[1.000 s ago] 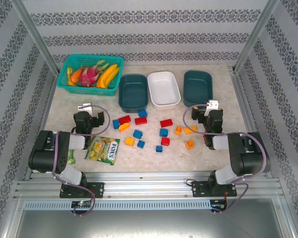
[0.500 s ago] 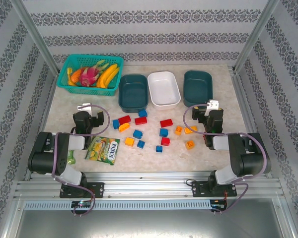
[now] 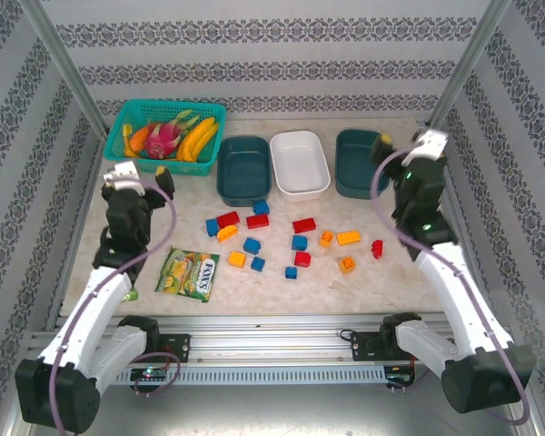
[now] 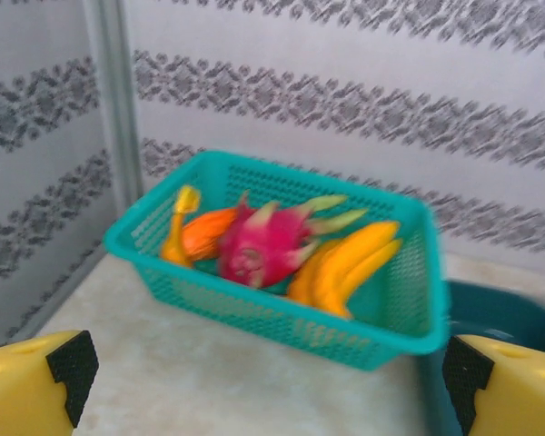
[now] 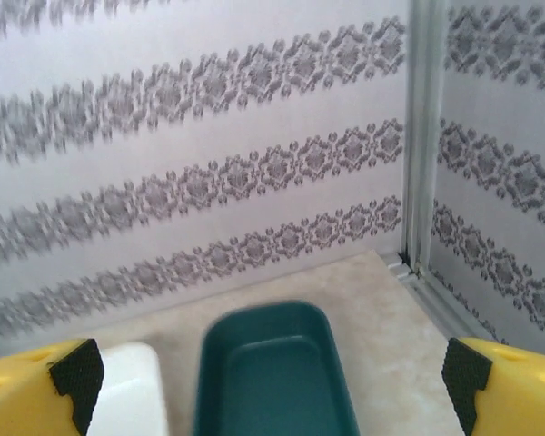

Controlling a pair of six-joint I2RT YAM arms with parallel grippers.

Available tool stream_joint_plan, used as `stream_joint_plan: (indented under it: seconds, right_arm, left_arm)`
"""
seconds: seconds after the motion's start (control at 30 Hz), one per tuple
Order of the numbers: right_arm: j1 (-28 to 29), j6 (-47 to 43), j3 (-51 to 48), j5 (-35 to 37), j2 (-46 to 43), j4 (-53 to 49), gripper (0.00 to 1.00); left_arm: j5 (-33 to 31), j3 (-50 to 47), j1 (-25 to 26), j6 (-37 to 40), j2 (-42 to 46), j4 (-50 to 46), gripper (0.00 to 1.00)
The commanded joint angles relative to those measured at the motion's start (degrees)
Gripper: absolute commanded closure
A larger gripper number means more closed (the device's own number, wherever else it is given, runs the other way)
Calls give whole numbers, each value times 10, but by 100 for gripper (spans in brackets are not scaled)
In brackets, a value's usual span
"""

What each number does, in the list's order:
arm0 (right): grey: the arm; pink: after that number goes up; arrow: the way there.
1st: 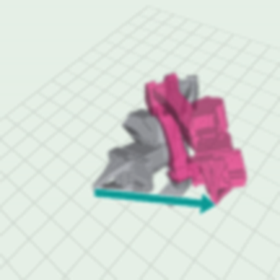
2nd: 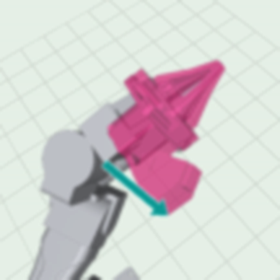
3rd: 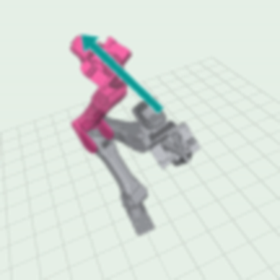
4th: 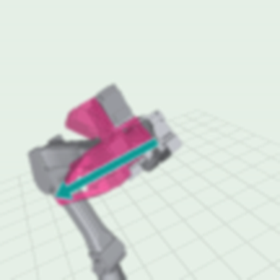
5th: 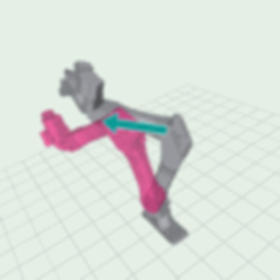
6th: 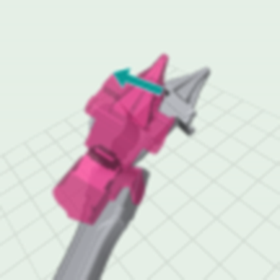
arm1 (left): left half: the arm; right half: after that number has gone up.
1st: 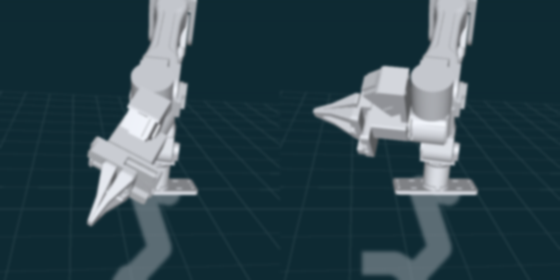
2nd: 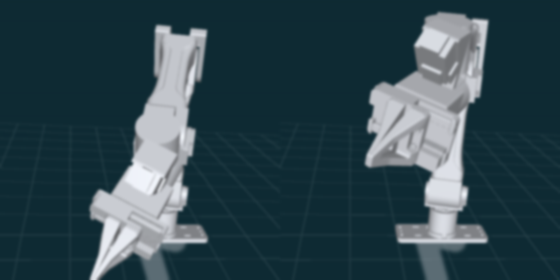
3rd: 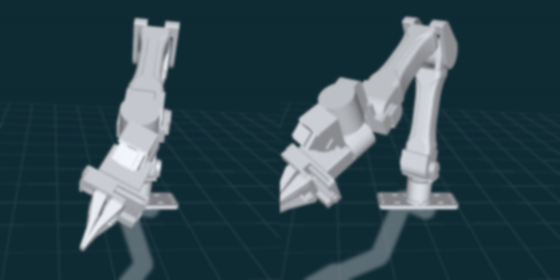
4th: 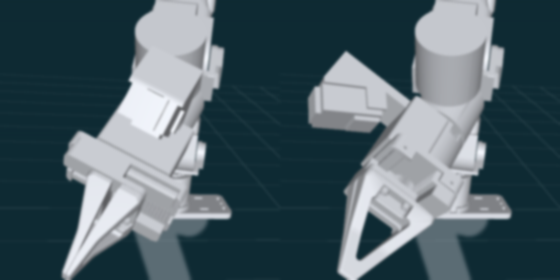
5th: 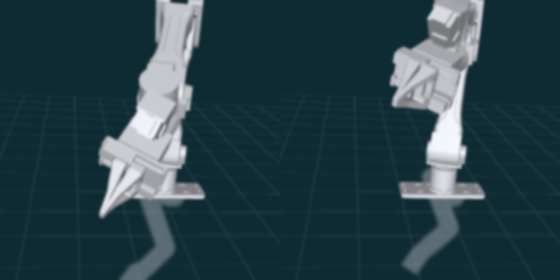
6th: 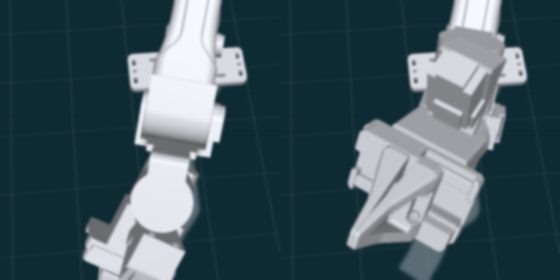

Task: Sort the legos into containers by color

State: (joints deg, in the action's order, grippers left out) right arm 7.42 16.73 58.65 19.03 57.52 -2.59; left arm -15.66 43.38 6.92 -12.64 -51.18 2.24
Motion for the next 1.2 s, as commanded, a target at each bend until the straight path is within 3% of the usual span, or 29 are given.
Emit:
stream_joint_plan:
  seconds: [0.0,0.03,0.1,0.2,0.33,0.53,0.8,1.17]
  right_arm:
    - [-31,164,52,-116,21,-309,2]
    - [-29,169,66,-133,34,-352,2]
    - [-3,199,105,-88,63,-479,2]
    - [1,201,100,-119,86,-566,6]
    - [-31,179,39,-180,94,-589,15]
    - [-55,142,-14,-208,173,-563,21]
    - [-83,97,-12,-230,283,-526,35]
    - [-105,48,16,-229,369,-519,45]
  left_arm:
    - [55,124,5,-206,-35,-300,0]
    - [122,133,3,-206,-52,-294,0]
    - [249,146,8,-219,-87,-275,0]
    - [325,158,61,-248,-131,-278,0]
    - [307,141,175,-268,-145,-270,0]
    - [352,104,266,-274,-181,-184,0]
    - [372,137,326,-254,-247,-151,1]
    - [375,156,344,-265,-274,-133,3]
